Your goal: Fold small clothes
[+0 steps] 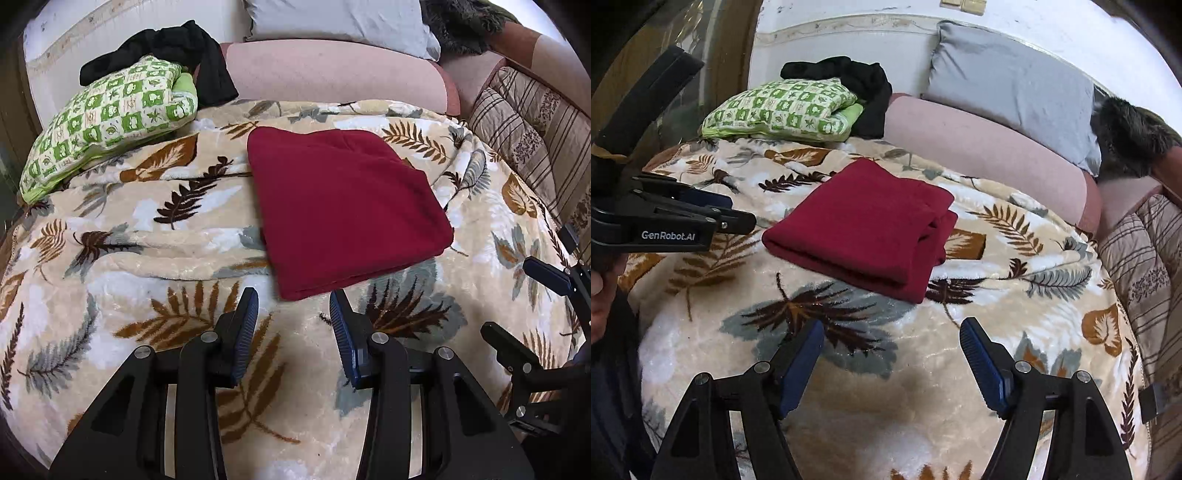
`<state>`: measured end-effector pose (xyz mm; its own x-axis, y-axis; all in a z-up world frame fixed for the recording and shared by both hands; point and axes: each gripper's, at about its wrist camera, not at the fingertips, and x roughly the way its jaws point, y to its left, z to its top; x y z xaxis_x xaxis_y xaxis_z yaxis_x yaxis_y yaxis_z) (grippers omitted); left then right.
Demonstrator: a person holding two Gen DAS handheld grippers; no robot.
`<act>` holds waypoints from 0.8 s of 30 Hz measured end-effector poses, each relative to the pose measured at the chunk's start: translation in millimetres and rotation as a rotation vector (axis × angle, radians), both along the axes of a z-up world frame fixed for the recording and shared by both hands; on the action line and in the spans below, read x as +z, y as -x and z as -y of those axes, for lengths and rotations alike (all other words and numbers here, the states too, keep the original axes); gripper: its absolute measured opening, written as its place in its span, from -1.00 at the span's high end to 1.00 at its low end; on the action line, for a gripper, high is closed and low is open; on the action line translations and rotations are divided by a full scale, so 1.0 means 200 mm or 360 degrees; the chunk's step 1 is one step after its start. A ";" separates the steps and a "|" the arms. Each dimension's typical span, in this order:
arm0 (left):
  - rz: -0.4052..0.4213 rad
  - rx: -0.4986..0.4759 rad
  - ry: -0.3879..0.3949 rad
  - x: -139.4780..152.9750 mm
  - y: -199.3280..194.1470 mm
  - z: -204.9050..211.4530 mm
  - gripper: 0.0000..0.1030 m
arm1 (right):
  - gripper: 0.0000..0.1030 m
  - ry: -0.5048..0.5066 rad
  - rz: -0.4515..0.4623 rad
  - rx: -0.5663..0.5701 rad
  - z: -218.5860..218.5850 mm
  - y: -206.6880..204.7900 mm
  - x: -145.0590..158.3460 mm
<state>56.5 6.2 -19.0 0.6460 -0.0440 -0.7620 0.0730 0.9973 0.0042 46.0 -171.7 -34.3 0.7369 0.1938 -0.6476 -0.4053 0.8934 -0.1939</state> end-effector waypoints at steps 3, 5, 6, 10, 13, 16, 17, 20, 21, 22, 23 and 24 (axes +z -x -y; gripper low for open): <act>-0.0011 0.0007 0.0002 -0.01 -0.01 0.00 0.23 | -0.44 -0.0014 -0.0027 -0.0029 0.01 -0.03 -0.01; -0.0015 0.0012 0.0004 -0.02 -0.02 0.00 0.23 | -0.44 -0.0021 -0.0034 -0.0048 0.01 -0.05 -0.02; -0.0017 0.0010 0.0006 -0.02 -0.02 0.00 0.23 | -0.44 -0.0022 -0.0032 -0.0056 0.02 -0.06 -0.02; -0.0042 -0.0024 0.0072 -0.04 -0.03 0.00 -0.15 | -0.44 -0.0027 -0.0009 -0.0069 0.02 -0.08 -0.01; -0.0068 -0.0031 0.0036 -0.06 -0.04 0.03 -0.58 | -0.44 -0.0032 0.0006 -0.0071 0.02 -0.08 0.00; -0.0116 -0.0013 -0.0017 -0.08 -0.05 0.04 -0.60 | -0.44 -0.0033 0.0010 -0.0074 0.03 -0.08 0.01; -0.0117 -0.0002 -0.0021 -0.08 -0.05 0.04 -0.60 | -0.44 -0.0032 0.0013 -0.0077 0.03 -0.07 0.01; -0.0086 0.0022 -0.0013 -0.07 -0.04 0.03 -0.60 | -0.44 -0.0040 0.0023 -0.0082 0.04 -0.07 0.02; -0.0073 0.0034 -0.0027 -0.06 -0.03 0.03 -0.60 | -0.44 -0.0040 0.0022 -0.0083 0.04 -0.07 0.02; -0.0058 0.0045 -0.0039 -0.05 -0.03 0.02 -0.60 | -0.44 -0.0038 0.0024 -0.0084 0.04 -0.07 0.02; -0.0046 0.0048 -0.0044 -0.04 -0.03 0.02 -0.60 | -0.44 -0.0037 0.0027 -0.0086 0.04 -0.07 0.03; -0.0030 0.0053 -0.0053 -0.03 -0.02 0.02 -0.60 | -0.44 -0.0039 0.0029 -0.0086 0.05 -0.07 0.03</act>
<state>60.8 2.2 -24.5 0.6320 0.0030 -0.7750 0.0398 0.9985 0.0363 59.9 -180.8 -28.9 0.7585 0.1692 -0.6294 -0.3531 0.9184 -0.1786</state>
